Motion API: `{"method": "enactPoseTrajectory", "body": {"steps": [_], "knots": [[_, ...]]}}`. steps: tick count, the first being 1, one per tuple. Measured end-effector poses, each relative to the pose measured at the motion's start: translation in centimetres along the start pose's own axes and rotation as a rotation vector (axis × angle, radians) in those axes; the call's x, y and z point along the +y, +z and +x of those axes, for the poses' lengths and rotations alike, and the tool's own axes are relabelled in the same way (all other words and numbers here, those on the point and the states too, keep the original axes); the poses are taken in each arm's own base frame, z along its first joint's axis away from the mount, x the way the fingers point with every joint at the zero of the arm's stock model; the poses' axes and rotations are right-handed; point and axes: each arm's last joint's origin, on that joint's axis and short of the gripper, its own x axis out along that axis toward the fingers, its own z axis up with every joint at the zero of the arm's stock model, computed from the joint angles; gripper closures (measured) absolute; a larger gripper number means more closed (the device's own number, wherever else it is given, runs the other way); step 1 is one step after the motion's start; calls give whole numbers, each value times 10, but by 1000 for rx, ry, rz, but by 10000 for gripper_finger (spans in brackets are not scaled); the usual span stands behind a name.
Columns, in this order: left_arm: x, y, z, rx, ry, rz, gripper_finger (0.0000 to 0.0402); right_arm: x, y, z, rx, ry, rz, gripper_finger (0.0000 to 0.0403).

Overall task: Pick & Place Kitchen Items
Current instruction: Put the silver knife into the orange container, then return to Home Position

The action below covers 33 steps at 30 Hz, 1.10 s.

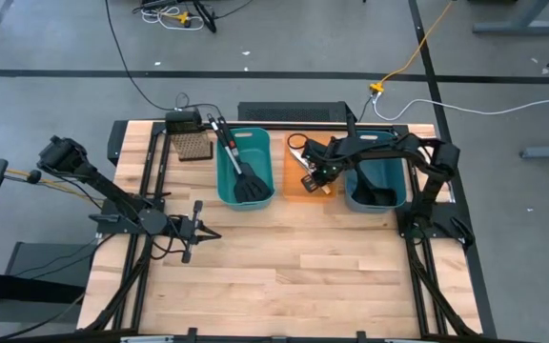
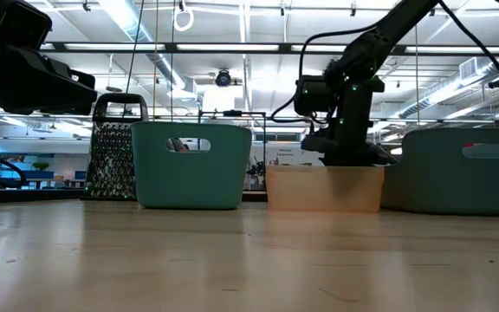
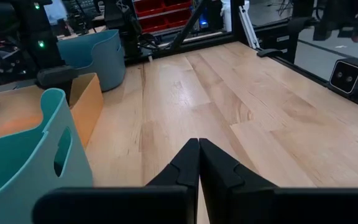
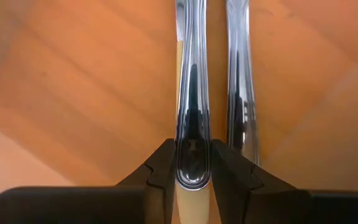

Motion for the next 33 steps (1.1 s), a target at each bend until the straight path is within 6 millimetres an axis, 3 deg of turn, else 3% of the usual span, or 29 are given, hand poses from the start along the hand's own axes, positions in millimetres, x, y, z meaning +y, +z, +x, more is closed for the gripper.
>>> {"method": "enactPoseTrajectory", "body": {"steps": [7, 11, 16, 20, 26, 33], "knots": [[0, 0, 0, 1, 0, 1, 388, 1, 1, 3, -2, -2, -6, 319], [0, 0, 0, 1, 0, 1, 388, 0, 1, -1, -23, -4, -7, 244], [0, 0, 0, 1, 0, 1, 388, -3, -3, -31, -75, 30, -12, 151], [0, 0, 0, 1, 0, 1, 388, -3, -8, -68, -173, 96, -39, 124], [0, 0, 0, 2, 0, 1, 388, -2, -34, -134, -412, 146, -113, 156], [3, 0, 0, 7, 89, 8, 388, -7, -86, -207, -736, 172, -298, 265]]}}
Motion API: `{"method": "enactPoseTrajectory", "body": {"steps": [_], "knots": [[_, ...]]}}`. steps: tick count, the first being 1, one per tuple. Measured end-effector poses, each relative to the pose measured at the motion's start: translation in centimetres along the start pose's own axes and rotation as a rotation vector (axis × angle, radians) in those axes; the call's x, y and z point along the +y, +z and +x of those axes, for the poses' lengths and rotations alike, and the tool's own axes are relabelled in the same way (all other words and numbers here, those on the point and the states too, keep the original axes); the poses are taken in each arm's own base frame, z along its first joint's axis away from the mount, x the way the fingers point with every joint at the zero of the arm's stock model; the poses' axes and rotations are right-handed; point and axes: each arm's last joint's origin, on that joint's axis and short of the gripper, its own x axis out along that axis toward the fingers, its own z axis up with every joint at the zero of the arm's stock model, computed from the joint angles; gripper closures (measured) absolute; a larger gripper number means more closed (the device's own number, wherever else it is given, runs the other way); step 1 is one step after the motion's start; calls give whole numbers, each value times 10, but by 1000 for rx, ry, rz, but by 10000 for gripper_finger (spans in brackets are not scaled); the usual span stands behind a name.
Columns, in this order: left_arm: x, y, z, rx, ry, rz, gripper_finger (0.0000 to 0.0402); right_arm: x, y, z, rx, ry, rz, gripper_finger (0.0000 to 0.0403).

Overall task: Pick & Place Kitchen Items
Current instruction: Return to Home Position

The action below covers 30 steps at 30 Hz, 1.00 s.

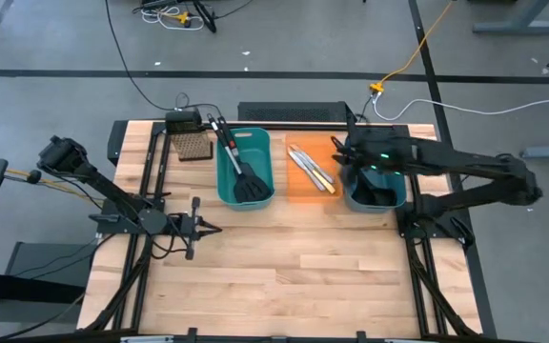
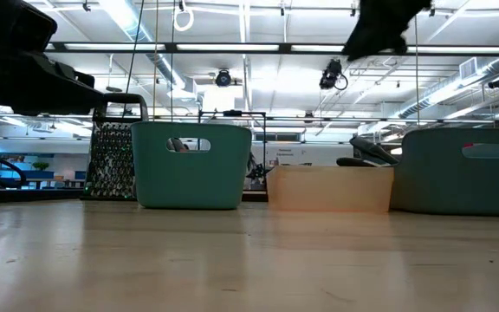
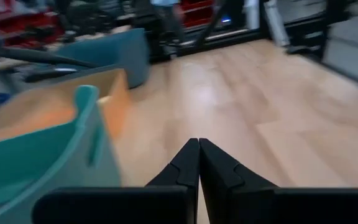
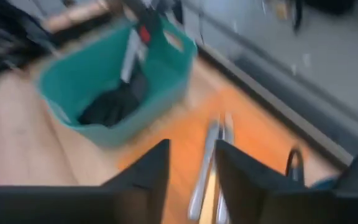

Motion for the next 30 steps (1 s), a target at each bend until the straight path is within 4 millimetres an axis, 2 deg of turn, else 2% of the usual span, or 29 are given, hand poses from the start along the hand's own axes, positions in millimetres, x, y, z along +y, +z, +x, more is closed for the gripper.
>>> {"method": "enactPoseTrajectory", "body": {"steps": [3, 6, 8, 10, 14, 18, 24, 30], "knots": [[2, 0, 0, 6, 66, 44, 388, 5, -2, -30, -141, 62, -75, 326], [4, 3, -1, -13, 102, 82, 388, 6, -10, -50, -265, 150, -126, 383], [6, 7, -3, -37, 129, 111, 388, 4, -19, -59, -329, 204, -152, 394], [8, 13, -6, -75, 145, 131, 389, 2, -28, -63, -390, 246, -155, 386], [15, 23, -13, -124, 183, 181, 396, -4, -50, -65, -462, 301, -166, 374], [26, 35, -16, -83, 232, 225, 397, -8, -70, -60, -499, 358, -192, 389], [49, 52, -27, -126, 145, 186, 399, -11, -91, -52, -602, 478, -249, 393], [66, 41, -31, -90, 108, 101, 400, -13, -107, -44, -656, 518, -252, 398]]}}
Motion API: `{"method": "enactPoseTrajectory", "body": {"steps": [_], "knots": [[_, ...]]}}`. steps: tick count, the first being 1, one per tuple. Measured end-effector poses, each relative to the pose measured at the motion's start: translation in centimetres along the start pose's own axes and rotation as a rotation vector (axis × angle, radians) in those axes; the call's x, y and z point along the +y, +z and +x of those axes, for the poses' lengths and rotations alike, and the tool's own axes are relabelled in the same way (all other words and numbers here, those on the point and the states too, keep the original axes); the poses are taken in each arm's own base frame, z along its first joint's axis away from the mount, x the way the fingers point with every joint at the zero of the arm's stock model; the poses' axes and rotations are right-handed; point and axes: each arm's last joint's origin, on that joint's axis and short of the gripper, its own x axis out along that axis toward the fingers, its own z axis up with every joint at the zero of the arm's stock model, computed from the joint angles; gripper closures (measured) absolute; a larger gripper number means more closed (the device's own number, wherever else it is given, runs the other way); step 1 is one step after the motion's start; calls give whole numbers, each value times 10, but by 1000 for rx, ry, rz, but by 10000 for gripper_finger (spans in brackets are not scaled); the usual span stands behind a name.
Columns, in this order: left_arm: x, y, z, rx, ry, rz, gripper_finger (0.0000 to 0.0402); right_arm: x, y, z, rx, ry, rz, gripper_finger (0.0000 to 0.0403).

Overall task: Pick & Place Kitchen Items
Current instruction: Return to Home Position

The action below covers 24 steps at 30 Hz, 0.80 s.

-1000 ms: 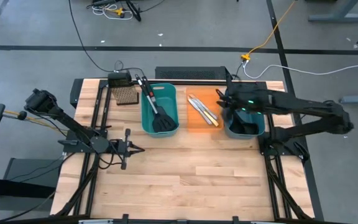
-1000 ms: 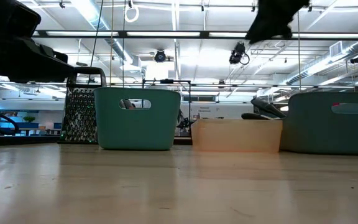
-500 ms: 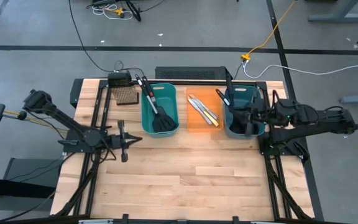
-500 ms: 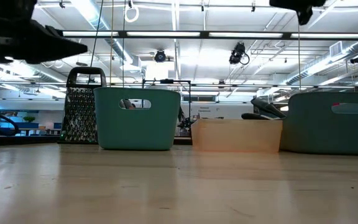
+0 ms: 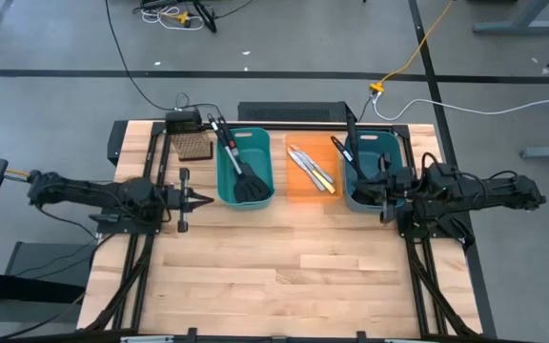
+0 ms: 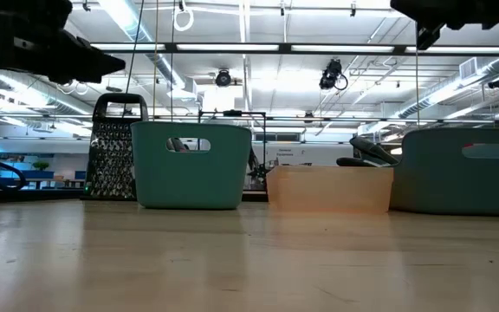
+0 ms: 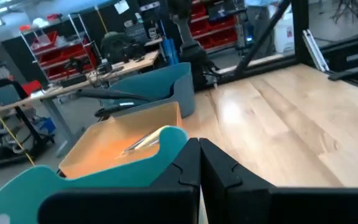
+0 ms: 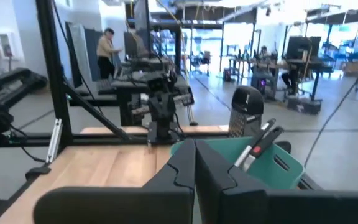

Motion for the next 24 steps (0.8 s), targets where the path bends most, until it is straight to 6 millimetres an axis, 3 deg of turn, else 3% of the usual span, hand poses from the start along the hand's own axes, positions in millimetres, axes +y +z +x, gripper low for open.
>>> {"method": "enactPoseTrajectory", "body": {"steps": [11, 21, 24], "knots": [[8, 2, -19, -72, 6, -60, 400, -2, -33, -22, -118, -9, 40, 398], [8, 1, -24, -90, 12, -67, 401, -2, -57, -20, -77, -22, 49, 399], [5, -11, -20, -63, 28, -76, 401, -2, -60, -21, -90, -21, 49, 399]]}}
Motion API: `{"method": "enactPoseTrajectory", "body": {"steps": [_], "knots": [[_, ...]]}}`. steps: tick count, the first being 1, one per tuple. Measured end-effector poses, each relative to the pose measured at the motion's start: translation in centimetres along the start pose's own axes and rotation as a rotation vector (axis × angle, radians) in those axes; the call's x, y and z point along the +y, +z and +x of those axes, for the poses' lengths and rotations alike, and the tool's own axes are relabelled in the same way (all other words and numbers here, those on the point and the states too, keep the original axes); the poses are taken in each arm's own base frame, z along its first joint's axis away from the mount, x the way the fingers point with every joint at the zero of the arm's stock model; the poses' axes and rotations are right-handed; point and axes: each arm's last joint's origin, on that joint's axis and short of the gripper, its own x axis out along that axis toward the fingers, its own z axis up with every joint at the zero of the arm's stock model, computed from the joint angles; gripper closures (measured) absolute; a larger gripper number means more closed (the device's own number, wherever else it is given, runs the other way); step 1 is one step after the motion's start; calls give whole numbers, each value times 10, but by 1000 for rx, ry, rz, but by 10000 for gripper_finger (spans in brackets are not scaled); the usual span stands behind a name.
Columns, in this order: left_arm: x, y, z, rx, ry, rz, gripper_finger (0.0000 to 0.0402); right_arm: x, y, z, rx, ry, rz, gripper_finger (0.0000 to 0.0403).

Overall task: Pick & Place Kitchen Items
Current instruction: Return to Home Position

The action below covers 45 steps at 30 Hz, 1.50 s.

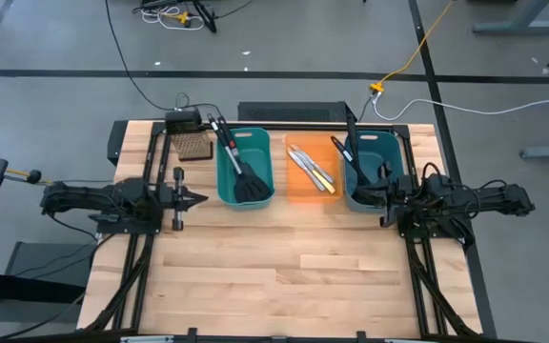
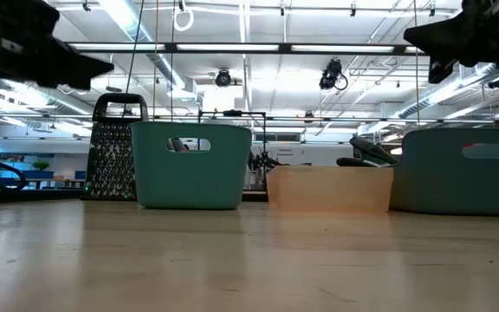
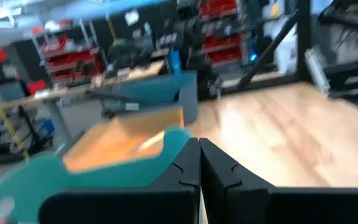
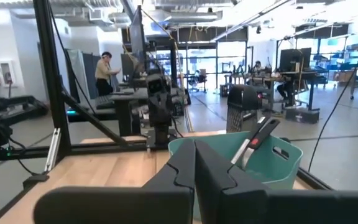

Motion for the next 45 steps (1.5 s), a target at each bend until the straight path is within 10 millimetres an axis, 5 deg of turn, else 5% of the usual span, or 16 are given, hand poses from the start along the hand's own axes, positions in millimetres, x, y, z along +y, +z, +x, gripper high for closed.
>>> {"method": "enactPoseTrajectory", "body": {"steps": [17, 45], "knots": [[-2, -13, 3, 9, 27, -12, 401, -2, -28, -8, -32, -10, 12, 399], [-3, -13, 3, 1, 21, -13, 379, -3, -28, -9, -25, -30, -21, 387]]}}
